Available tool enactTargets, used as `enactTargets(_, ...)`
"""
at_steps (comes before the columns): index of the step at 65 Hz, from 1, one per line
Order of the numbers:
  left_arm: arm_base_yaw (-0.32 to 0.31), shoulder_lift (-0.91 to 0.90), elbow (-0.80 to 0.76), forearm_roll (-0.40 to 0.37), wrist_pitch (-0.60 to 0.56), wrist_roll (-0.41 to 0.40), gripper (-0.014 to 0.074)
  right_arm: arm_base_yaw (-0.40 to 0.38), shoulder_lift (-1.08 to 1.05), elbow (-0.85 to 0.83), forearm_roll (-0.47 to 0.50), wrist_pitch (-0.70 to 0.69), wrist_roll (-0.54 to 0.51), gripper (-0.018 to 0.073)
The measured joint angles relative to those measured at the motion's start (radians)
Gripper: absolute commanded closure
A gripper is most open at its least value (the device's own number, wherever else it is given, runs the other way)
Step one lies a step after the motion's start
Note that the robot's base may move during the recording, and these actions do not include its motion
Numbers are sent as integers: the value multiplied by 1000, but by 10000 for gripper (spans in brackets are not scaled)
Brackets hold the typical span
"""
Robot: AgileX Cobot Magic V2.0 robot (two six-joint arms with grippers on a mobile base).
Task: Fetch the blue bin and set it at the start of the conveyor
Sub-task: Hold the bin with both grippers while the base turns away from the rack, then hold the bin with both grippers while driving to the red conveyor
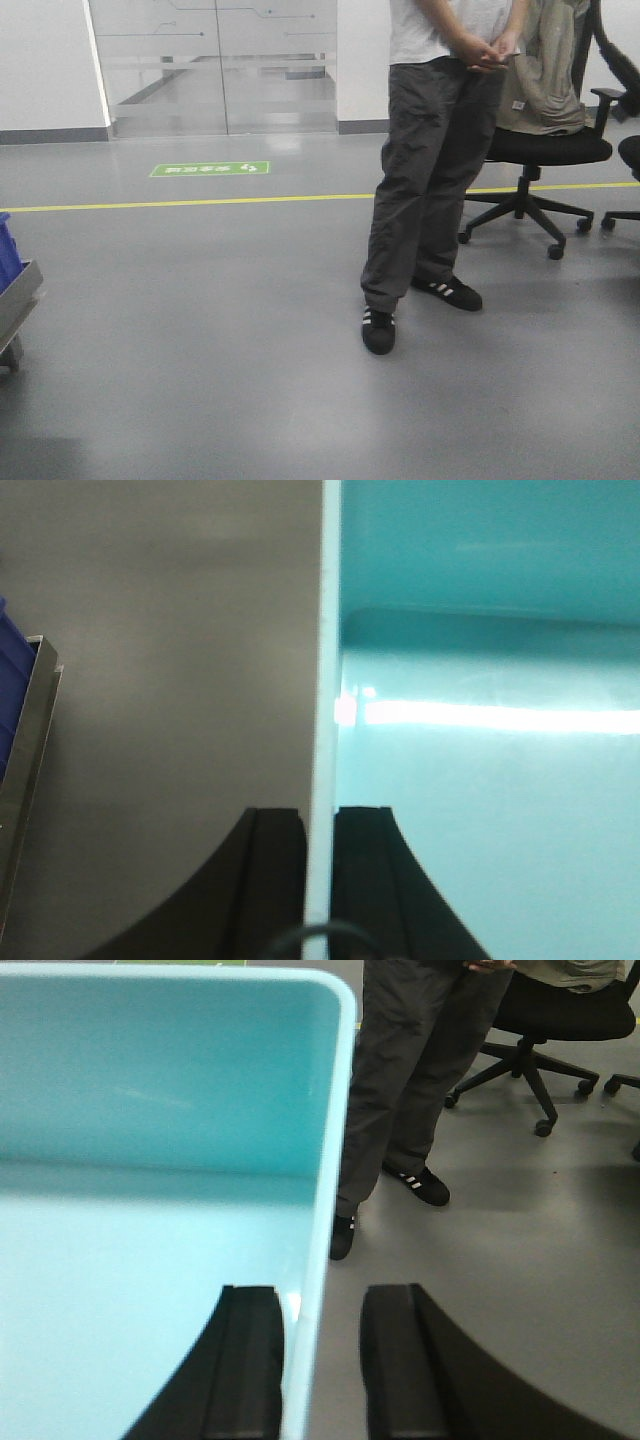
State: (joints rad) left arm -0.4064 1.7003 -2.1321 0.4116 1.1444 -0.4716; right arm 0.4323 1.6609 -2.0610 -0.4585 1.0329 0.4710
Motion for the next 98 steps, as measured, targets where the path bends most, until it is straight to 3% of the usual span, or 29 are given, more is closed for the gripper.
enactTargets(98, 0, 0, 0, 6, 0, 0, 707, 0, 0, 2, 0, -2, 4, 720)
